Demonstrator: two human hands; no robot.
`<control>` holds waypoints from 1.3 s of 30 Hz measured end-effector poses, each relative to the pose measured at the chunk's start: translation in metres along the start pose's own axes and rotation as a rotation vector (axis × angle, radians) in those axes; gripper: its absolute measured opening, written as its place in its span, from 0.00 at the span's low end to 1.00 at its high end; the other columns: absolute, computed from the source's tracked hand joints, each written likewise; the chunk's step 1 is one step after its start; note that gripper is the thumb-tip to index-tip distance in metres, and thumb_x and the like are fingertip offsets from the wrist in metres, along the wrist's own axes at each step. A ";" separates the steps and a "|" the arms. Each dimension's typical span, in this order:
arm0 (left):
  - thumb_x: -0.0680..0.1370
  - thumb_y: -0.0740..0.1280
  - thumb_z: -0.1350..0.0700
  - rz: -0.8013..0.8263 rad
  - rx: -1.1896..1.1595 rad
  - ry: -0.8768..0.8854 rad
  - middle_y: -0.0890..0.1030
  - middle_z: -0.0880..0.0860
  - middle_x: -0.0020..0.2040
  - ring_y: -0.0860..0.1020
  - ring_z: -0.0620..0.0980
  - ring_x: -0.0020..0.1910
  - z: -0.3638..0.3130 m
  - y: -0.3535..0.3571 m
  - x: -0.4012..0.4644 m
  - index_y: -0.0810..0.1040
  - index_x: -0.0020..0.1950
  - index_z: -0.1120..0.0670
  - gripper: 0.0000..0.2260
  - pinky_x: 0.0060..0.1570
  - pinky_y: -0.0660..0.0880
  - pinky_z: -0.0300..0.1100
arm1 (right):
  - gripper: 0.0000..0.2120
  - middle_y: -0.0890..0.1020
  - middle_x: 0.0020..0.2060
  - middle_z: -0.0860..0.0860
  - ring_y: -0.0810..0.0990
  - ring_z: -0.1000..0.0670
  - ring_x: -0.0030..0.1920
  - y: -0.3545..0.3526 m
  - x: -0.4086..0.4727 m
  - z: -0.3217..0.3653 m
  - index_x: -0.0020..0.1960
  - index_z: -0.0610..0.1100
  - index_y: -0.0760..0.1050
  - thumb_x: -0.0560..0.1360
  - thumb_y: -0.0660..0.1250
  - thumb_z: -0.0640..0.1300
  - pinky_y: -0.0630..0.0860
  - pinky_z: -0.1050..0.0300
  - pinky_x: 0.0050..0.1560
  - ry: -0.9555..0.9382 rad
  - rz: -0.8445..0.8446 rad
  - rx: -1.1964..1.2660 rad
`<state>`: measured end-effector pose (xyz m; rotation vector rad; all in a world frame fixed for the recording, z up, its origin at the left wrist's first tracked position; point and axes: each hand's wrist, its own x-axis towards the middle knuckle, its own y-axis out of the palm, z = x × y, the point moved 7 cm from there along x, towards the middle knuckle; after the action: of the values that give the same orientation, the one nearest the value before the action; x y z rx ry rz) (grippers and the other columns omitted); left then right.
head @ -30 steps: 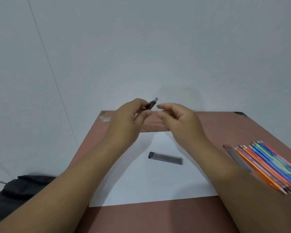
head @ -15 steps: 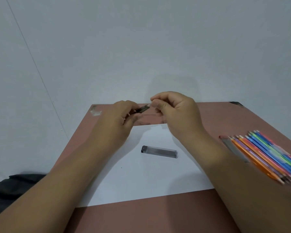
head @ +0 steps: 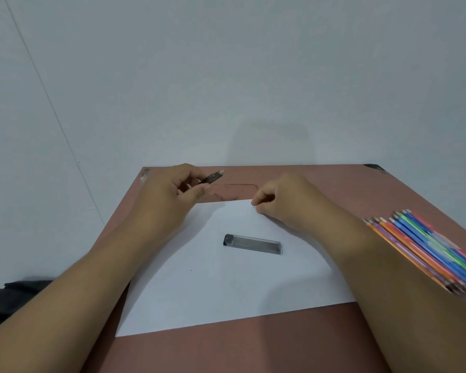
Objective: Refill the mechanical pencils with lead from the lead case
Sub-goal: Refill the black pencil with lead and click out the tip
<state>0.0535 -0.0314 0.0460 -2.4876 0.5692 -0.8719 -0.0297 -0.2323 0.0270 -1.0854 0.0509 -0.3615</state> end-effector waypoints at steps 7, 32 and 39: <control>0.78 0.71 0.57 0.048 0.047 0.018 0.81 0.47 0.40 0.74 0.44 0.38 0.004 0.005 0.002 0.84 0.47 0.46 0.05 0.37 0.67 0.28 | 0.12 0.83 0.42 0.60 0.78 0.64 0.40 0.001 0.002 -0.006 0.53 0.54 0.84 0.74 0.70 0.40 0.69 0.76 0.38 0.000 -0.037 0.061; 0.77 0.74 0.55 0.104 0.051 0.097 0.81 0.44 0.40 0.75 0.42 0.39 -0.004 0.016 -0.003 0.84 0.49 0.44 0.05 0.37 0.69 0.28 | 0.07 0.81 0.31 0.60 0.75 0.60 0.32 -0.019 -0.013 0.025 0.41 0.54 0.85 0.75 0.75 0.43 0.72 0.69 0.36 -0.144 -0.157 0.468; 0.78 0.73 0.52 0.089 0.100 0.097 0.82 0.45 0.41 0.76 0.44 0.40 -0.002 0.011 -0.001 0.85 0.48 0.45 0.02 0.37 0.69 0.33 | 0.05 0.83 0.35 0.62 0.79 0.63 0.37 -0.024 -0.006 -0.003 0.39 0.54 0.85 0.73 0.76 0.46 0.74 0.69 0.39 0.001 -0.071 0.149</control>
<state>0.0491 -0.0409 0.0408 -2.3221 0.6468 -0.9659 -0.0418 -0.2427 0.0458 -0.9412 -0.0136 -0.4237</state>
